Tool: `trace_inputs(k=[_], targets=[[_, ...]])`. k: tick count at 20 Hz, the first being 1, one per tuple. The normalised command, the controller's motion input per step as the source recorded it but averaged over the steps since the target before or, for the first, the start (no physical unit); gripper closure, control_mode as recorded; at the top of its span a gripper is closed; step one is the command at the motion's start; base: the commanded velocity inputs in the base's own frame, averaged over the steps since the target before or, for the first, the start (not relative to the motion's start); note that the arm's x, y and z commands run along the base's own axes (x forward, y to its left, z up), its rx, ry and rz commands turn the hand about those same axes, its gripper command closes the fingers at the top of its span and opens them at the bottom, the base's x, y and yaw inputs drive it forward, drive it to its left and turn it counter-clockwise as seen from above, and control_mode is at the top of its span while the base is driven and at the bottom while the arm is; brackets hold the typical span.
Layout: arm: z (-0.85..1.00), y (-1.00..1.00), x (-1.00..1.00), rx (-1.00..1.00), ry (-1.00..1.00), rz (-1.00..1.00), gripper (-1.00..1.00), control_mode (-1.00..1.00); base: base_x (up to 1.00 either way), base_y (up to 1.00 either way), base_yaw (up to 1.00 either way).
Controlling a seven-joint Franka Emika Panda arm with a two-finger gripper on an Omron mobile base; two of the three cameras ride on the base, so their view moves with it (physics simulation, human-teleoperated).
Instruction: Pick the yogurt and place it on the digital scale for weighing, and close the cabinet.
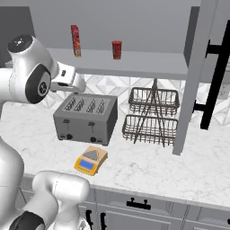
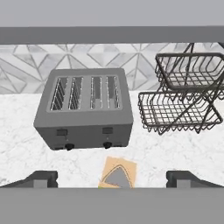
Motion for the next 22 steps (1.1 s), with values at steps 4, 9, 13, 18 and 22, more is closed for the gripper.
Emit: trace_inputs(k=[4,9,13,18,22], targets=[[0.63,-0.02,-0.01,-0.02,-0.17,-0.05,-1.00,-1.00,0.00,0.00,0.00],[0.49,-0.10,-0.01,0.00,-0.19,-0.01,-1.00,-1.00,0.00,0.00,0.00],[0.17,-0.15,0.02,0.00,-0.25,0.00,-1.00,-1.00,0.00,0.00,0.00],[0.00,-0.24,0.13,0.00,-0.16,-0.03,-1.00,-1.00,0.00,0.00,0.00],[0.13,-0.27,0.19,0.00,0.00,-0.04,-1.00,-1.00,0.00,0.00,0.00]])
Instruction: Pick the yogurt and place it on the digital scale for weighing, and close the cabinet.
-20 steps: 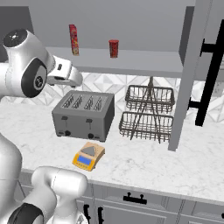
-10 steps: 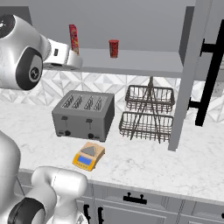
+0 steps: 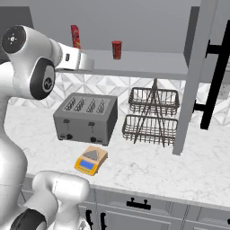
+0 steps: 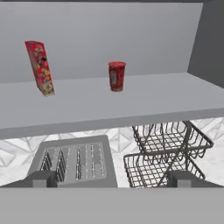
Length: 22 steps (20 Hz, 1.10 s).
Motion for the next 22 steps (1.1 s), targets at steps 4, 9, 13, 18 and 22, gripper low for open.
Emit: trace_inputs(k=[4,9,13,18,22], targets=[[0.09,-0.22,0.31,0.00,0.00,-0.01,-1.00,-1.00,0.00,0.00,0.00],[0.00,-0.15,0.49,0.00,0.00,0.00,-1.00,-1.00,0.00,0.00,0.00],[0.00,-0.10,0.56,0.00,0.00,0.00,-1.00,-1.00,0.00,0.00,0.00],[0.00,-0.14,0.49,0.00,0.00,0.00,-1.00,-1.00,0.00,0.00,0.00],[-0.08,-0.16,0.30,0.00,-0.01,0.00,-1.00,-1.00,0.00,0.00,0.00]])
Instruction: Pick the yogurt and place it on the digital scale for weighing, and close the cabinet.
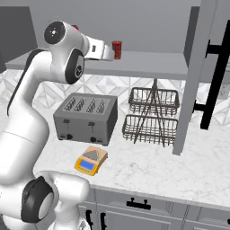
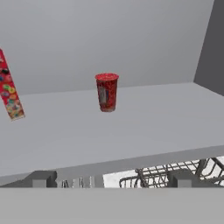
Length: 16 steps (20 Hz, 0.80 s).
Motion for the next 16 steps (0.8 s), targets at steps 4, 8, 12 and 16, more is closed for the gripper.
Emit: trace_inputs(k=[4,8,12,16], targets=[[-0.05,-0.12,0.40,0.00,0.00,0.00,-1.00,-1.00,0.00,0.00,0.00],[0.00,-0.09,0.44,0.00,0.00,0.00,-1.00,-1.00,0.00,0.00,0.00],[-0.02,-0.01,0.47,0.00,0.00,0.00,-1.00,-1.00,0.00,0.00,0.00],[-0.11,0.00,0.54,0.00,0.00,0.00,-1.00,-1.00,0.00,0.00,0.00]])
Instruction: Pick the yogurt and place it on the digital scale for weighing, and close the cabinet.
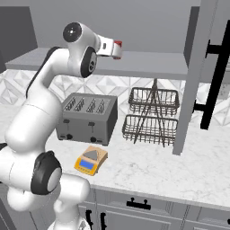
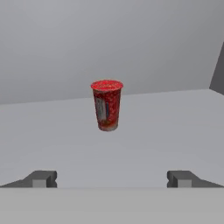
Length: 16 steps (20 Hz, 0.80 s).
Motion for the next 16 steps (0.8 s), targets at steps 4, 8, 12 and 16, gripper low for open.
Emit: trace_inputs(k=[4,8,12,16], targets=[[-0.10,-0.01,0.55,0.00,0.00,0.00,-1.00,-1.00,0.00,0.00,0.00],[-0.02,0.00,0.59,0.00,0.00,0.00,-1.00,-1.00,0.00,0.00,0.00],[0.00,-0.02,0.38,0.00,0.00,0.00,-1.00,-1.00,0.00,0.00,0.00],[0.00,-0.17,0.41,0.00,0.00,0.00,-1.00,-1.00,0.00,0.00,0.00]])
